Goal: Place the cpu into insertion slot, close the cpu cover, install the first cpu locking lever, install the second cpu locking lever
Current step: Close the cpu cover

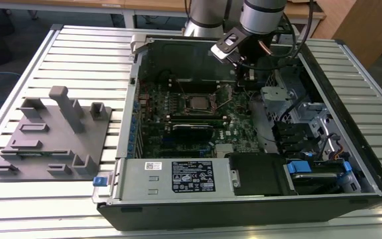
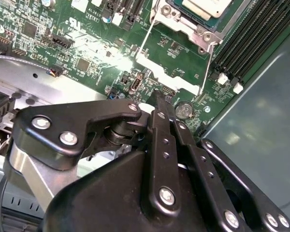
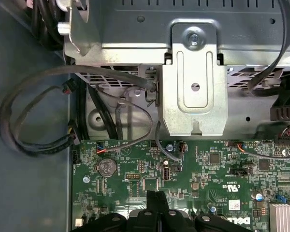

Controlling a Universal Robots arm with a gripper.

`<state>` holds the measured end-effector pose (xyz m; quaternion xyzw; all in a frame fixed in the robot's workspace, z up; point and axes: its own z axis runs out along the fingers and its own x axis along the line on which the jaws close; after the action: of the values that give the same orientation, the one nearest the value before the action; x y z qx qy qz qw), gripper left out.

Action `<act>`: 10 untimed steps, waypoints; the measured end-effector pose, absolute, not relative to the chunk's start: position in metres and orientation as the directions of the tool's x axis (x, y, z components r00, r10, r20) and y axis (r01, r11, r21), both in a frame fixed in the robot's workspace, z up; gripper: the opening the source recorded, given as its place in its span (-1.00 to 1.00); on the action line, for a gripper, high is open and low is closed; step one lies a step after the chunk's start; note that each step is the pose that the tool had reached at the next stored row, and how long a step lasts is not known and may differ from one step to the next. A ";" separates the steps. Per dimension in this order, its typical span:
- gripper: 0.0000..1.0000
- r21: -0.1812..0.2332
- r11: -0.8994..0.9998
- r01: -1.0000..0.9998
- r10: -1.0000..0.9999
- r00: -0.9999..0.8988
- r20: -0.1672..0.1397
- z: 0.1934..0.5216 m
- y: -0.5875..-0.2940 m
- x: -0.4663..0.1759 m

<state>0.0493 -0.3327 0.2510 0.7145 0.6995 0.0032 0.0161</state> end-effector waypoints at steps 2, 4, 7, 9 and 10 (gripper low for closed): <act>-0.79 0.027 -0.021 0.999 1.000 0.022 -0.018 0.249 -0.333 0.049; -0.79 0.027 -0.022 0.999 1.000 0.023 -0.018 0.248 -0.333 0.049; -0.79 0.027 -0.022 0.999 1.000 0.023 -0.018 0.247 -0.333 0.048; -0.79 0.027 -0.022 0.999 1.000 0.023 -0.018 0.247 -0.333 0.046; -0.79 0.027 -0.022 0.999 1.000 0.023 -0.018 0.247 -0.333 0.045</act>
<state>0.0447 -0.3327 0.2466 0.7150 0.6989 0.0032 0.0160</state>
